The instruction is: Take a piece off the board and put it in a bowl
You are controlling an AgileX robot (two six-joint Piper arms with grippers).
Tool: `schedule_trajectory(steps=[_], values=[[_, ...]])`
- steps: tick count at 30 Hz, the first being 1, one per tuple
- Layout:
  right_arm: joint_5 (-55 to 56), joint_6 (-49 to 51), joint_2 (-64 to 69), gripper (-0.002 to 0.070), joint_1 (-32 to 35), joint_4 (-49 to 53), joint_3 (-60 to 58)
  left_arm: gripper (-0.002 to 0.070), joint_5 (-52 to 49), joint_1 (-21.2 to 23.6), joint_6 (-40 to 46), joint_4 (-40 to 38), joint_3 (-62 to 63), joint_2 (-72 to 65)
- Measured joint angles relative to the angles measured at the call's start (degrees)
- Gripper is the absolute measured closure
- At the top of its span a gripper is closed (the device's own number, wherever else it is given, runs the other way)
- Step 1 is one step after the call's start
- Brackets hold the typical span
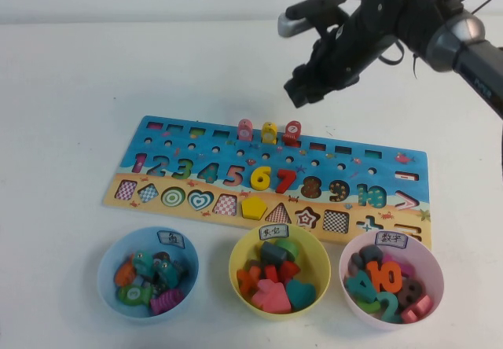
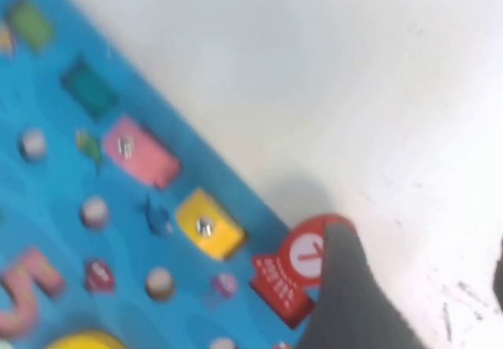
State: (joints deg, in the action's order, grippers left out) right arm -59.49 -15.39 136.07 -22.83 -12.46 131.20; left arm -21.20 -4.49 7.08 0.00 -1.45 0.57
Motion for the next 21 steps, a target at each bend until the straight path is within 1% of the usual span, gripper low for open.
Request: schedule_trajectory(steps=[2,5,11,16,21], values=[[-0.3,4.0,-0.1,0.0328,0.0,-0.1,1.0,0.068,0.0,0.0,0.0,0.0,0.0,0.0],[-1.0,6.7,-0.2,0.0337,0.0,-0.9,1.6,0.068,0.0,0.0,0.0,0.0,0.0,0.0],[-2.1,8.1,0.7,0.0339,-0.1,-0.9,1.7,0.068,0.0,0.0,0.0,0.0,0.0,0.0],[-0.6,10.7,2.2,0.0338,-0.1,-1.0,1.7,0.068,0.0,0.0,0.0,0.0,0.0,0.0],[0.1,11.2,3.9,0.0321,-0.1,-2.6,1.8,0.068,0.0,0.0,0.0,0.0,0.0,0.0]])
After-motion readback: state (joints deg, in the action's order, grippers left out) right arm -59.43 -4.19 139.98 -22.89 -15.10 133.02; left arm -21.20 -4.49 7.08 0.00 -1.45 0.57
